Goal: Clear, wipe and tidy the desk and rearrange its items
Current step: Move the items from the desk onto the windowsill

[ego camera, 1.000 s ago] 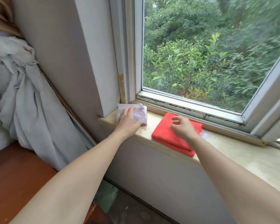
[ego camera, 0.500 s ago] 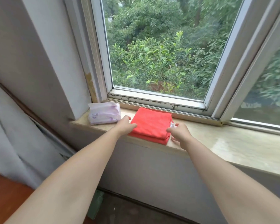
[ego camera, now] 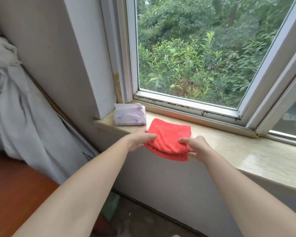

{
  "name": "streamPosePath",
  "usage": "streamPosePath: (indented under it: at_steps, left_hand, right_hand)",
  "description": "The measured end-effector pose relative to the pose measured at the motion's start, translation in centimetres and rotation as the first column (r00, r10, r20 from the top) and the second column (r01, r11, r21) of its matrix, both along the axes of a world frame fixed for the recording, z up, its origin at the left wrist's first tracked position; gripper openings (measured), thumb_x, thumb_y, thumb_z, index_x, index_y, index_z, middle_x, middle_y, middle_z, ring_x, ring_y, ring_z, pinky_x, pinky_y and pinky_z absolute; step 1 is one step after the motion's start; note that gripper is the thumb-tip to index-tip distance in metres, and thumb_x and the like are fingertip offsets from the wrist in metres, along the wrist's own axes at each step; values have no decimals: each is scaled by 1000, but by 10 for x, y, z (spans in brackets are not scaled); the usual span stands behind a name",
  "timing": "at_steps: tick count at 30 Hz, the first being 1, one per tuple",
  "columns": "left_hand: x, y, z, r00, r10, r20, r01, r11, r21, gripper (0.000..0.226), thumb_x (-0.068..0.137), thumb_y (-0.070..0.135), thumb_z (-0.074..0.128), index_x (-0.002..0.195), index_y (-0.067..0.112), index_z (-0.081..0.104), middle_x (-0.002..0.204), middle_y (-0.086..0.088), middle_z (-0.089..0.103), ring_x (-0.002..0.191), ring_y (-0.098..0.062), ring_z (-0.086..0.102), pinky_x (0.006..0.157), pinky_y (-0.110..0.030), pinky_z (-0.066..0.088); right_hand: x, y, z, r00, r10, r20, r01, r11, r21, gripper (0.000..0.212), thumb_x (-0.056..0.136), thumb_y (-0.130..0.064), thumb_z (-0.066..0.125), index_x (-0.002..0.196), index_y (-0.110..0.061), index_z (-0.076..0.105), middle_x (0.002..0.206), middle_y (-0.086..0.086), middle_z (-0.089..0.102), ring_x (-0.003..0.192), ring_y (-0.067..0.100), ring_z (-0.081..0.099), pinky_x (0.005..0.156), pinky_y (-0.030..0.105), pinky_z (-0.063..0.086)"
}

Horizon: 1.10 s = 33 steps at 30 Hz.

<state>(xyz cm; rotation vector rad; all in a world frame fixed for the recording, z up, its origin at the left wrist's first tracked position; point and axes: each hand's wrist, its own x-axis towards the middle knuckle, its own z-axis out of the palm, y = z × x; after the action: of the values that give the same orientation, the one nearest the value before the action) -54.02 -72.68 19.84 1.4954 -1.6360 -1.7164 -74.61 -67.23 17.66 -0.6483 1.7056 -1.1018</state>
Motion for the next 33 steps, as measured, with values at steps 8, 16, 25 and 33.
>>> streamPosePath:
  at_steps: [8,16,25,33]
  left_hand:
    - [97,75,-20,961,172,-218,-173,985,16,41,88,-3,51,128,7,47,98,-7,62,80,-15,61,76,-26,52]
    - [228,183,-54,852,473,-225,-463,881,98,50,82,2,55,130,9,47,93,-6,55,73,-13,52,66,-23,45]
    - [337,260,-108,751,658,-47,-651,751,110,51,90,7,63,133,20,40,123,-12,62,115,-26,61,103,-38,48]
    - [342,252,-159,658,753,30,-743,641,192,52,89,9,69,132,24,43,117,-6,60,110,-20,61,103,-43,49]
  right_hand:
    - [86,44,-12,993,115,32,-111,988,-108,26,79,-10,73,104,-7,67,94,12,72,84,27,68,68,35,52]
    - [209,95,-37,895,420,153,-405,906,-118,31,83,-4,70,111,-15,62,97,9,73,76,22,71,59,32,56]
    - [333,89,-66,678,729,94,-732,682,-9,41,79,-3,73,114,-19,59,108,14,68,94,31,69,72,40,56]
    - [363,45,-111,563,825,45,-822,555,128,48,79,6,71,121,-13,56,113,17,65,100,34,65,87,47,55]
